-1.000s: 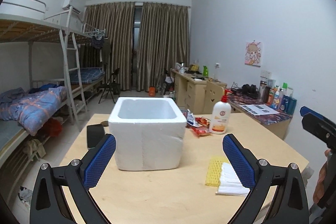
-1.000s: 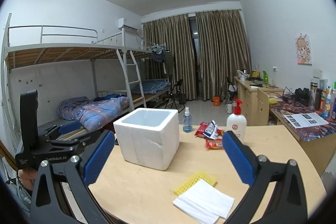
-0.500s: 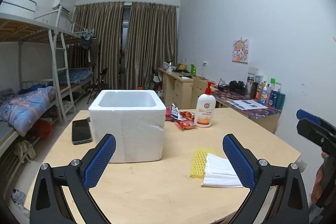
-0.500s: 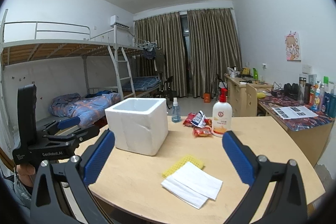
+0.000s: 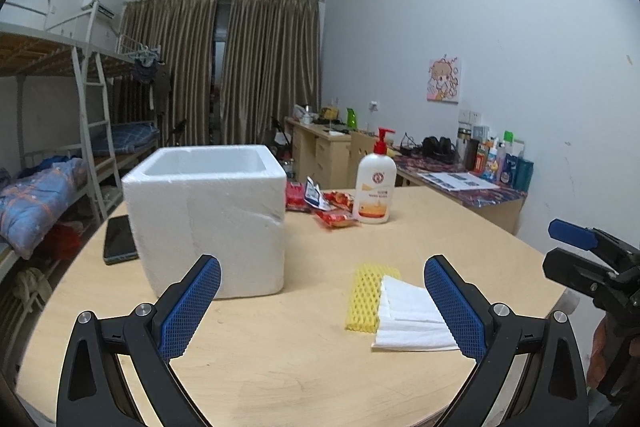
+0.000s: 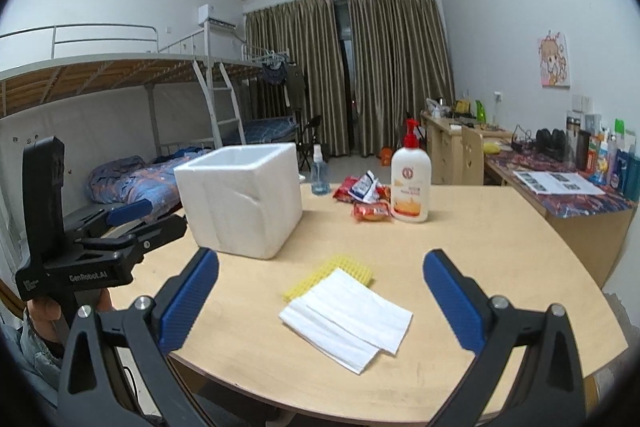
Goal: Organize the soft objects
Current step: 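Withdraw both tools from the box back toward the tissues and yellow net, then reach the right tool to the white tissues and close on them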
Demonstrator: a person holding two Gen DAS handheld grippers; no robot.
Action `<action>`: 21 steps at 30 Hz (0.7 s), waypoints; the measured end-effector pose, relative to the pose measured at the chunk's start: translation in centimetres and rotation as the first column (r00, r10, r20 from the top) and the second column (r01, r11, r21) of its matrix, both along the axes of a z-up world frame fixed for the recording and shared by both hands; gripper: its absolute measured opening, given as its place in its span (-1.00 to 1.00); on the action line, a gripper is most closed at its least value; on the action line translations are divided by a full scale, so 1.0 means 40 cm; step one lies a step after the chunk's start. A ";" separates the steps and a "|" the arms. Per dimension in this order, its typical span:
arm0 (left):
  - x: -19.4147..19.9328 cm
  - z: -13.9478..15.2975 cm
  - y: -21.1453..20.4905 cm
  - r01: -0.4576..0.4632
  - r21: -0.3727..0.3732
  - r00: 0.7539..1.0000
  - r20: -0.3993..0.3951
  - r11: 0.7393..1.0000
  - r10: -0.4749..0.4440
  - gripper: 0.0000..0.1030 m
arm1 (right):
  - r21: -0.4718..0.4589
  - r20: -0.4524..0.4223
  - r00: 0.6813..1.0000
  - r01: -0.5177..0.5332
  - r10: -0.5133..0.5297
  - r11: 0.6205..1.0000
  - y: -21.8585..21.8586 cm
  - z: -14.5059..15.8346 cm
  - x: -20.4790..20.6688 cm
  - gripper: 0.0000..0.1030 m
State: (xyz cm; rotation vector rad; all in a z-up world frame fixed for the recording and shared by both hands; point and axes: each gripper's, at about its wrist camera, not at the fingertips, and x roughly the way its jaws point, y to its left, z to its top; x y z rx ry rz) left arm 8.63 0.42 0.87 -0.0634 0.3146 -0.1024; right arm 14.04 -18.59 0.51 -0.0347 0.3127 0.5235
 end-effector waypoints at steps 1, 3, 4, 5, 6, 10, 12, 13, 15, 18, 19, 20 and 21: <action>0.007 -0.005 -0.002 0.005 -0.001 1.000 -0.006 1.000 -0.005 0.98 | -0.005 -0.007 1.000 -0.002 0.002 1.000 0.000 -0.007 0.005 1.00; 0.023 -0.018 -0.001 0.015 -0.002 1.000 -0.023 1.000 -0.015 0.98 | -0.011 -0.019 1.000 -0.005 0.005 1.000 0.001 -0.016 0.010 1.00; 0.030 -0.024 -0.002 0.021 -0.003 0.999 -0.032 1.000 -0.021 0.98 | -0.013 -0.023 1.000 -0.008 0.007 1.000 0.001 -0.019 0.012 1.00; 0.039 -0.030 -0.002 0.028 -0.005 0.999 -0.042 1.000 -0.029 0.98 | -0.015 -0.030 1.000 -0.009 0.008 1.000 0.001 -0.025 0.016 1.00; 0.047 -0.036 -0.003 0.035 -0.010 0.998 -0.053 0.999 -0.036 0.98 | -0.013 -0.037 0.999 -0.009 0.009 1.000 0.002 -0.027 0.021 1.00; 0.076 -0.057 -0.004 0.048 -0.023 0.995 -0.084 0.999 -0.050 0.98 | -0.006 -0.067 0.998 -0.015 0.015 1.000 0.000 -0.041 0.038 1.00; 0.090 -0.068 -0.008 0.057 -0.023 0.994 -0.096 0.998 -0.059 0.98 | -0.011 -0.077 0.997 -0.016 0.015 1.000 0.001 -0.047 0.046 1.00; 0.096 -0.072 -0.010 0.060 -0.024 0.993 -0.098 0.998 -0.062 0.98 | -0.011 -0.083 0.996 -0.019 0.018 1.000 0.002 -0.049 0.050 1.00; 0.109 -0.084 -0.011 0.066 -0.025 0.992 -0.109 0.997 -0.069 0.98 | -0.013 -0.102 0.995 -0.024 0.023 1.000 0.002 -0.060 0.060 1.00; 0.131 -0.100 -0.009 0.073 -0.033 0.987 -0.138 0.997 -0.077 0.98 | 0.002 -0.133 0.990 -0.050 0.050 0.999 0.004 -0.075 0.072 1.00; 0.138 -0.104 -0.008 0.072 -0.036 0.986 -0.146 0.997 -0.077 0.98 | 0.006 -0.143 0.988 -0.055 0.055 0.998 0.003 -0.080 0.077 1.00; 0.146 -0.109 -0.007 0.074 -0.041 0.985 -0.154 0.996 -0.079 0.98 | 0.003 -0.150 0.987 -0.055 0.055 0.998 0.004 -0.084 0.083 1.00; 0.151 -0.112 -0.009 0.074 -0.043 0.984 -0.159 0.996 -0.080 0.98 | -0.003 -0.159 0.986 -0.057 0.056 0.998 0.005 -0.090 0.088 1.00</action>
